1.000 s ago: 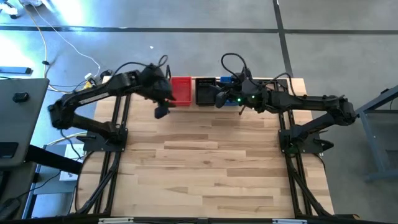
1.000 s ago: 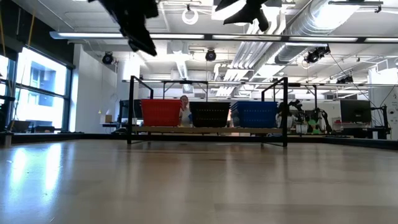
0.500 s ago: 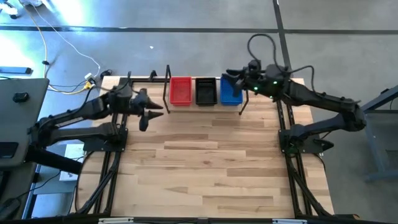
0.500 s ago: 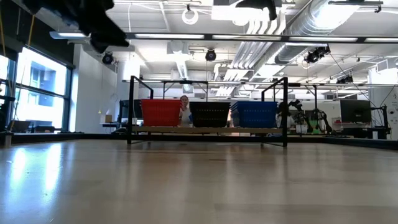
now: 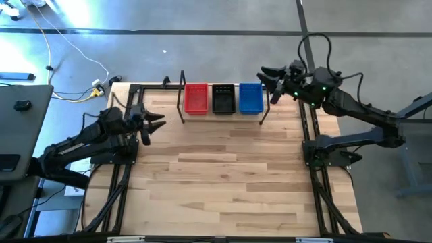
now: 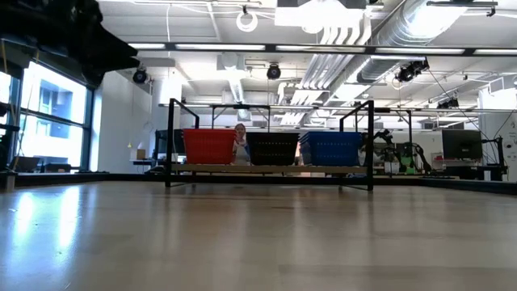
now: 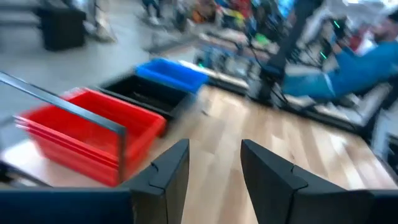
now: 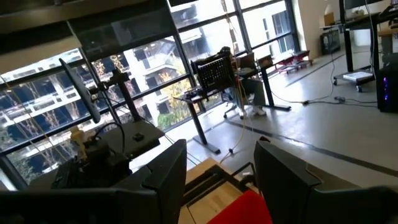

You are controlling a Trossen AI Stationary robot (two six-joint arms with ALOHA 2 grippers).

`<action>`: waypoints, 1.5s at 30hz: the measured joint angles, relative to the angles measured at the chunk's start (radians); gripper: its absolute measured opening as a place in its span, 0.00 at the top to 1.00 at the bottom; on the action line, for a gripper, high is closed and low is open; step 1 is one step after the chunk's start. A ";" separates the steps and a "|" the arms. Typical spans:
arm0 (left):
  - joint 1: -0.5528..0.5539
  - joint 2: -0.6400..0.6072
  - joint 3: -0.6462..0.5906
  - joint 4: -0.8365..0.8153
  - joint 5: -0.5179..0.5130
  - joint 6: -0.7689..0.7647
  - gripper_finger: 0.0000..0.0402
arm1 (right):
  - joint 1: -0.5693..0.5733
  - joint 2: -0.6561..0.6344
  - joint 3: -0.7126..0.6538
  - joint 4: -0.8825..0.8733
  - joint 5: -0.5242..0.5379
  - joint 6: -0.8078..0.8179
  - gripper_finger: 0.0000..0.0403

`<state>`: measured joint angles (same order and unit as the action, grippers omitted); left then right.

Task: Stack baskets on shelf by color
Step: Return to Home Position

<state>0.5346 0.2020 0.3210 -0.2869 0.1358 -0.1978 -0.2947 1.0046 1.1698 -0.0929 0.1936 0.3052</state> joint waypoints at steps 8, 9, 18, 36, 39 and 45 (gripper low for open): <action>0.001 -0.192 -0.015 -0.118 -0.304 0.023 0.67 | 0.000 -0.111 0.000 -0.171 0.007 -0.011 0.57; 0.000 -0.200 -0.016 -0.125 -0.330 0.024 0.67 | 0.000 -0.133 0.000 -0.202 0.009 -0.021 0.57; 0.001 -0.188 -0.016 -0.091 -0.354 -0.025 0.67 | 0.001 -0.325 -0.008 -0.363 0.016 -0.196 0.57; 0.000 -0.182 -0.231 0.183 -0.258 -0.157 0.67 | 0.001 -0.834 -0.655 -0.122 -0.054 -0.149 0.57; 0.000 -0.182 -0.240 0.182 -0.219 -0.159 0.67 | 0.001 -0.876 -0.748 -0.073 -0.094 -0.141 0.57; 0.000 -0.180 -0.243 0.147 -0.172 -0.154 0.67 | 0.001 -0.945 -0.903 -0.041 -0.121 -0.064 0.57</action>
<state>0.5350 0.0219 0.0776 -0.1398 -0.0367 -0.3522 -0.2939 0.0592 0.2668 -0.1335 0.0727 0.2416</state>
